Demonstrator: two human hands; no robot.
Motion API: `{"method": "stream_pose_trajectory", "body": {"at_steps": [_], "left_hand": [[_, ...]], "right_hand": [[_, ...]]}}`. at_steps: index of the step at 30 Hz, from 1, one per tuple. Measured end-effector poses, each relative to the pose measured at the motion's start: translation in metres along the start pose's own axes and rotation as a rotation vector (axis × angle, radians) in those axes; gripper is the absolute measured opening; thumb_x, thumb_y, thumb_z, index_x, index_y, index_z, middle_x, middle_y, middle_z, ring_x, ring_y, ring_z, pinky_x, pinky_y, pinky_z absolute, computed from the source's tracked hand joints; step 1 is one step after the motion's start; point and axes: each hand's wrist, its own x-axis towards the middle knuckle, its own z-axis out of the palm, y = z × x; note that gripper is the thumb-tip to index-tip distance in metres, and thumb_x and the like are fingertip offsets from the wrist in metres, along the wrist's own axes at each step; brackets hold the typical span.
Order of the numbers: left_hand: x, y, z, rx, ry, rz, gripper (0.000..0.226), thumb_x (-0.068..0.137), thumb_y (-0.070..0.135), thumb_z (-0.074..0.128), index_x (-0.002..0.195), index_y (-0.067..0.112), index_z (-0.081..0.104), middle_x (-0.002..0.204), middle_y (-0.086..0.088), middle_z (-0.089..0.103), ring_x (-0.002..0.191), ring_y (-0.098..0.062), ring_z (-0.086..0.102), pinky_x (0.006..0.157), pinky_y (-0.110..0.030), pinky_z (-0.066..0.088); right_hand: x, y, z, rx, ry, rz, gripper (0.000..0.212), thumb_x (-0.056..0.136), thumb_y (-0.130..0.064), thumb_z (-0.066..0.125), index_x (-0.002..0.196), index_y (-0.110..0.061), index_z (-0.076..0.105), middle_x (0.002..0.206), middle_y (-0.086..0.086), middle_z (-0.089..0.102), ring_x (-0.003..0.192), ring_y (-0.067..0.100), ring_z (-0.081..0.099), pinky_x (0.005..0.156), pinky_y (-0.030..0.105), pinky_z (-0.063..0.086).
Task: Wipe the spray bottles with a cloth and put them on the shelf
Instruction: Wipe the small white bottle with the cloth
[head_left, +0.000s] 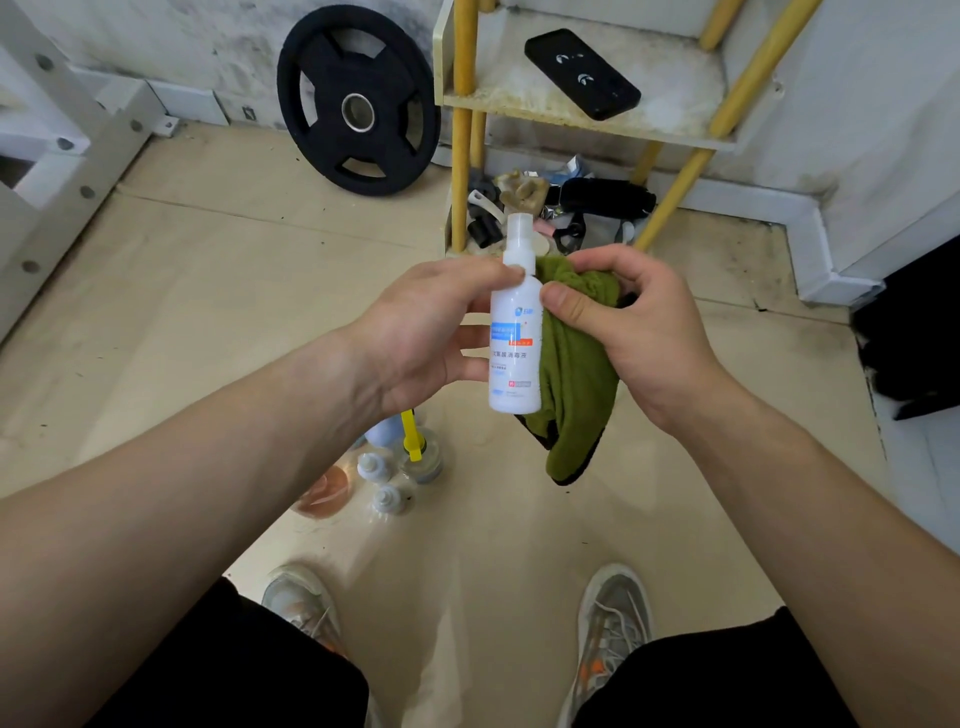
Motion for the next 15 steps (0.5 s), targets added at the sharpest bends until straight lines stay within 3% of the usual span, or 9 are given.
{"method": "stream_pose_trajectory", "body": {"at_steps": [4,8,12,15], "left_hand": [[0.002,-0.003,-0.001,0.027,0.073,0.022,0.021,0.093,0.015,0.064,0.111,0.004,0.069,0.102,-0.017,0.069,0.087,-0.034,0.07,0.083,-0.059,0.058],[0.003,-0.004,0.001,0.017,0.138,0.061,0.024,0.094,0.01,0.062,0.114,-0.003,0.067,0.094,-0.015,0.069,0.077,-0.032,0.069,0.079,-0.057,0.06],[0.0,-0.009,0.009,-0.009,0.183,0.124,0.006,0.093,0.007,0.064,0.098,0.006,0.067,0.085,-0.013,0.069,0.07,-0.032,0.067,0.073,-0.055,0.061],[-0.002,-0.008,0.012,-0.04,0.23,0.157,0.005,0.092,0.009,0.066,0.097,0.007,0.066,0.082,-0.01,0.069,0.069,-0.031,0.068,0.07,-0.055,0.061]], "right_hand": [[-0.002,-0.004,0.003,-0.122,-0.018,-0.081,0.031,0.072,-0.035,0.09,0.098,-0.032,0.073,0.121,0.006,0.07,0.11,0.016,0.068,0.089,0.036,0.059],[-0.007,-0.01,0.008,-0.265,-0.075,-0.194,0.03,0.08,-0.024,0.075,0.108,-0.031,0.069,0.115,-0.008,0.07,0.106,0.005,0.066,0.088,0.023,0.054],[-0.009,-0.01,0.011,-0.471,-0.021,-0.277,0.025,0.083,-0.019,0.079,0.099,-0.033,0.066,0.102,-0.015,0.065,0.096,-0.002,0.059,0.082,0.011,0.044],[-0.013,-0.011,0.017,-0.547,0.019,-0.343,0.02,0.081,-0.017,0.08,0.094,-0.023,0.066,0.092,-0.018,0.055,0.09,0.005,0.051,0.078,0.005,0.035]]}}
